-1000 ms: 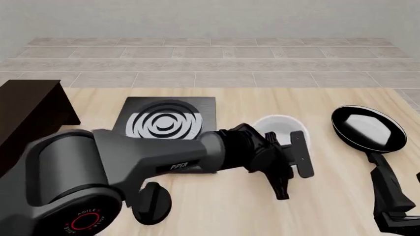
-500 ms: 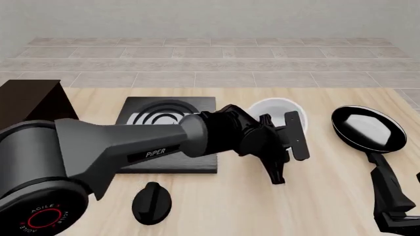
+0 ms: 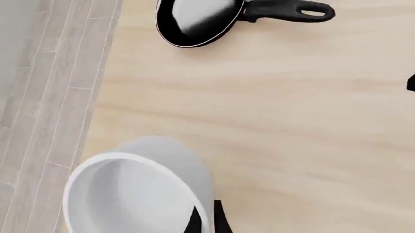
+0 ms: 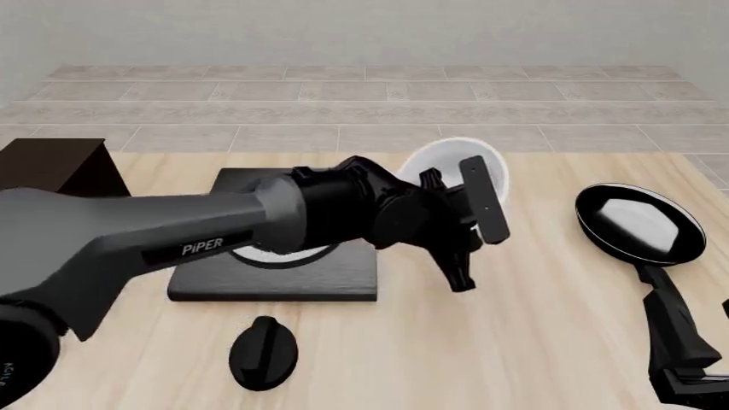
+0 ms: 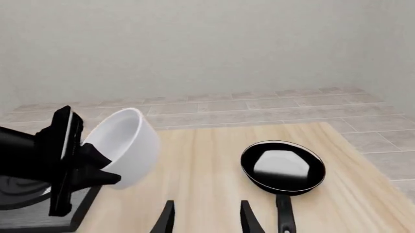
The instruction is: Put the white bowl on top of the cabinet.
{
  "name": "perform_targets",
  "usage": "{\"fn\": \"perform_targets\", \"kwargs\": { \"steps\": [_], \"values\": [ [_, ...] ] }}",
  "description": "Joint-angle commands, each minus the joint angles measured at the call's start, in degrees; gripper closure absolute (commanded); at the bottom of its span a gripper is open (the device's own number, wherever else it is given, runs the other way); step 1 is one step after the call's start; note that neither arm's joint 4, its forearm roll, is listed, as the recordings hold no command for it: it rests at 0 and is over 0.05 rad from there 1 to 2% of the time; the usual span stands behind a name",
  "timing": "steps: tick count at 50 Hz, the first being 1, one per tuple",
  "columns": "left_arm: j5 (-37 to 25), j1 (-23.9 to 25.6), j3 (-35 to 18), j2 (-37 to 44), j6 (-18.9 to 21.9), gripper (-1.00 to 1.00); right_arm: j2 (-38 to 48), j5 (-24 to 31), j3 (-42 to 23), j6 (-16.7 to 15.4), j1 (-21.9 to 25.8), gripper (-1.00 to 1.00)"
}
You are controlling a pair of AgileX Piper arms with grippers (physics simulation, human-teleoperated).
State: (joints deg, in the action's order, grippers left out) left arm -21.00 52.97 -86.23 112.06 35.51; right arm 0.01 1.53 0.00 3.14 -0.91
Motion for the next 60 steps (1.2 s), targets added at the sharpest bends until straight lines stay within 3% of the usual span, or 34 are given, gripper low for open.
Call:
{"fn": "perform_targets", "kwargs": {
  "steps": [1,17,19,26,60],
  "values": [
    [2.71,-2.41,3.76,-5.05,-0.72,1.00,0.00,-0.01,0.00,0.03,0.03,-1.00],
    [2.84,-7.52,4.75,-7.85,-4.73,1.00,0.00,0.04,0.00,0.05,0.01,-1.00],
    [4.21,-7.86,6.65,-8.34,-2.64,1.00,0.00,0.06,0.00,0.05,0.01,-1.00],
    [4.10,-9.06,6.94,-10.60,-4.15,1.00,0.00,0.13,0.00,0.12,0.00,-1.00],
    [-0.97,-21.61,11.14,-20.58,-1.28,1.00,0.03,-0.29,0.00,-0.82,-0.31,-1.00]
  ]
}}
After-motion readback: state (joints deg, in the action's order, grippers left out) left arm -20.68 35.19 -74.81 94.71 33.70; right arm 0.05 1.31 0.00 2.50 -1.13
